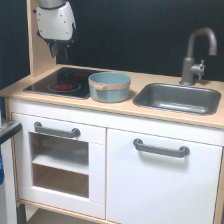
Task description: Place the pot in the sink
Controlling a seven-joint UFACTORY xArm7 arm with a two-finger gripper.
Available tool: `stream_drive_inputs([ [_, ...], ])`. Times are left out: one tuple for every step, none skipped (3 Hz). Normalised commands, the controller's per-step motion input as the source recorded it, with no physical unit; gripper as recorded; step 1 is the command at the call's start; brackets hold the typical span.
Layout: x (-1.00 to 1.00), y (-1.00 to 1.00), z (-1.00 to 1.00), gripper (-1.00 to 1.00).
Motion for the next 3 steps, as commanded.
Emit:
stream_drive_inputs([
  [0.83,0.15,-0.18,0.99],
  [0.69,0.11,-0.34,1.0],
  [0.52,0.12,-0.67,1.0],
])
